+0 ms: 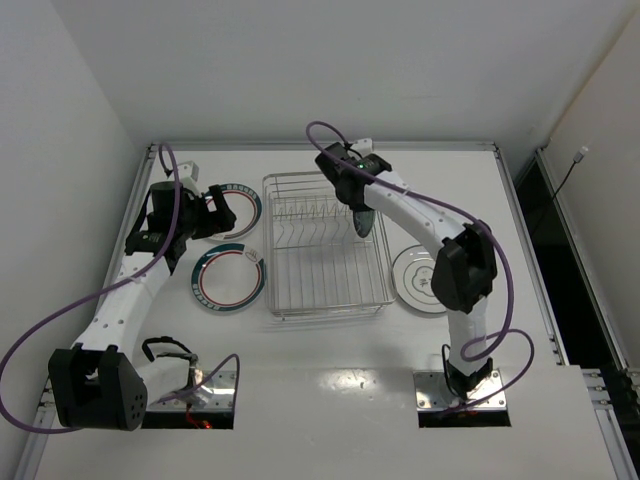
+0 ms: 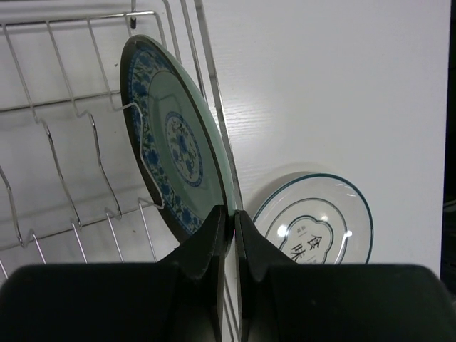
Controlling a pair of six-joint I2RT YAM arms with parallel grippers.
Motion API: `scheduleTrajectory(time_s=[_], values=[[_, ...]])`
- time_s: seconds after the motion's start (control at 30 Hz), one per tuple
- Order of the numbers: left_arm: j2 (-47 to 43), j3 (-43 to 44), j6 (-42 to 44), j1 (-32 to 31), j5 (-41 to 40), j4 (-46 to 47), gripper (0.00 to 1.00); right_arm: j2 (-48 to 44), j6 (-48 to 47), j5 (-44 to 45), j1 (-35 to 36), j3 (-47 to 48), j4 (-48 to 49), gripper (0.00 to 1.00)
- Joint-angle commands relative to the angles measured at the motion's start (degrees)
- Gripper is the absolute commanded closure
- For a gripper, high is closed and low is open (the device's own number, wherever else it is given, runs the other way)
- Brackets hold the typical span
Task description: Load the plates into the dish rack
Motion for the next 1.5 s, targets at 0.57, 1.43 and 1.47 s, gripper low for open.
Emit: scheduleTrajectory(time_s=[0.57, 1.43, 1.47], values=[[0.0, 2.5, 0.2, -0.1, -0.4, 0.4, 0.18, -10.6, -8.6, -13.0, -8.8, -2.6, -0.6, 0.87], [1.6, 3.0, 0.2, -0.1, -0.9, -0.1, 0.18, -31.1, -3.7, -69.9, -55.8, -47.7, 19.6, 0.61], [1.6, 3.0, 0.2, -0.1, -0.9, -0.1, 0.18, -31.1, -3.0, -70.9, -57.3, -51.0, 21.4, 0.61]])
